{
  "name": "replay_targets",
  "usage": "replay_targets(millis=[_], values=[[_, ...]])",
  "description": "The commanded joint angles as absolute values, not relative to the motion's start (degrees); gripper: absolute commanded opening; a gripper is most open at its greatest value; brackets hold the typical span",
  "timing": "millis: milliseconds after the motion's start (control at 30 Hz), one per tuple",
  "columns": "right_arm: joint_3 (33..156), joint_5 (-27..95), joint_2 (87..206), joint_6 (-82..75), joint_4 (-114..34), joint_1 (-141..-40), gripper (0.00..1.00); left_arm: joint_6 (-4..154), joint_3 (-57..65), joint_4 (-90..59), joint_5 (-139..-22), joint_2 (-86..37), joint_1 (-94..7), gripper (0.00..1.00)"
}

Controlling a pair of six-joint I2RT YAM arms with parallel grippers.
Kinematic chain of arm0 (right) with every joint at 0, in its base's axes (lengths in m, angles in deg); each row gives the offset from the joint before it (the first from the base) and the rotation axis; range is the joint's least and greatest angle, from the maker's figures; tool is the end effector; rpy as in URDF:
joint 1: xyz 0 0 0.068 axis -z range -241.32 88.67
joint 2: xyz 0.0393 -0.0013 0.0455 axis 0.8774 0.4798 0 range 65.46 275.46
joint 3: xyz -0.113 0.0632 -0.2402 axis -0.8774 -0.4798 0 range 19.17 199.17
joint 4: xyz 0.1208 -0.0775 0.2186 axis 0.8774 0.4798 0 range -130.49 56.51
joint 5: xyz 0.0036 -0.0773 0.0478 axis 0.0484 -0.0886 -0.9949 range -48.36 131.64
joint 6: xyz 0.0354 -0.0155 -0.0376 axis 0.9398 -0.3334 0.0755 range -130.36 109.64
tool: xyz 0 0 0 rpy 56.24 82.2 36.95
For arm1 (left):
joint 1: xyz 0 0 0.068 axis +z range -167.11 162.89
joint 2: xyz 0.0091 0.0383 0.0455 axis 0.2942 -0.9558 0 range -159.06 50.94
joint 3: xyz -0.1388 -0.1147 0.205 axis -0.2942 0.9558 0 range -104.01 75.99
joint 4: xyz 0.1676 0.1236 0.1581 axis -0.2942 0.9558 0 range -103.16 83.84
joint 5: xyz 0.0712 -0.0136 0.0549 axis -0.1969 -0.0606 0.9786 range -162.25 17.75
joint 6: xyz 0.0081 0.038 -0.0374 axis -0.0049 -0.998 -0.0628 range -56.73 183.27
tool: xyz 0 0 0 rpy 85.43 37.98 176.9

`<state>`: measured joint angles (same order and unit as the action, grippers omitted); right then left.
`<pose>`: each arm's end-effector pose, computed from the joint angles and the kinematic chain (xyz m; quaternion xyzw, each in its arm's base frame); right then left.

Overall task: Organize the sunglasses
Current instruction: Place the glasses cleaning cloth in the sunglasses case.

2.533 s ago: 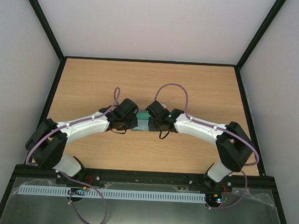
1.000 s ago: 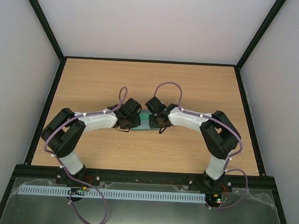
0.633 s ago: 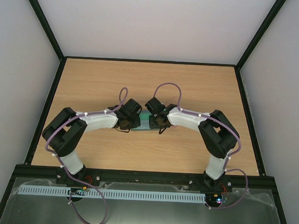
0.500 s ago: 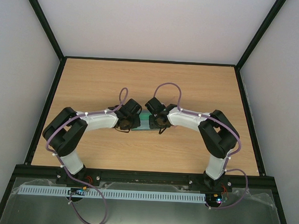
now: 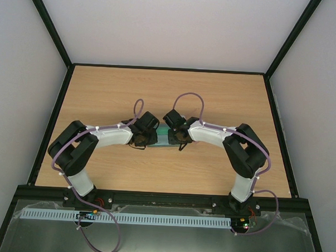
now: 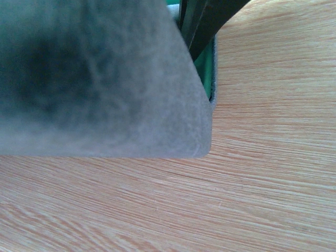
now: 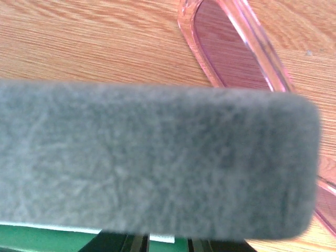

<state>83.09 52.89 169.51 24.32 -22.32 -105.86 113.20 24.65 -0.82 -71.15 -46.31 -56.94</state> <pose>0.2669 0.2526 0.1649 -0.0556 0.9561 0.1006 0.2694 0.2497 -0.2073 0.1480 -0.0873 0.9578 -0.1865 0.2004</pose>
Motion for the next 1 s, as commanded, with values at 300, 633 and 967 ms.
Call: replay_targets(millis=[300,633,967], values=[[83.8,55.1,165.2,23.7,-18.9,-105.5,0.19,113.0,24.5,2.9,-68.7,-41.9,-56.6,0.51],[83.7,50.1,162.9,23.7,-21.4,-105.6,0.15,113.4,23.8,2.3,-70.2,-40.4,-56.7,0.46],[79.2,45.5,156.8,23.7,-22.9,-103.7,0.29,112.9,25.4,4.3,-69.4,-34.2,-55.7,0.72]])
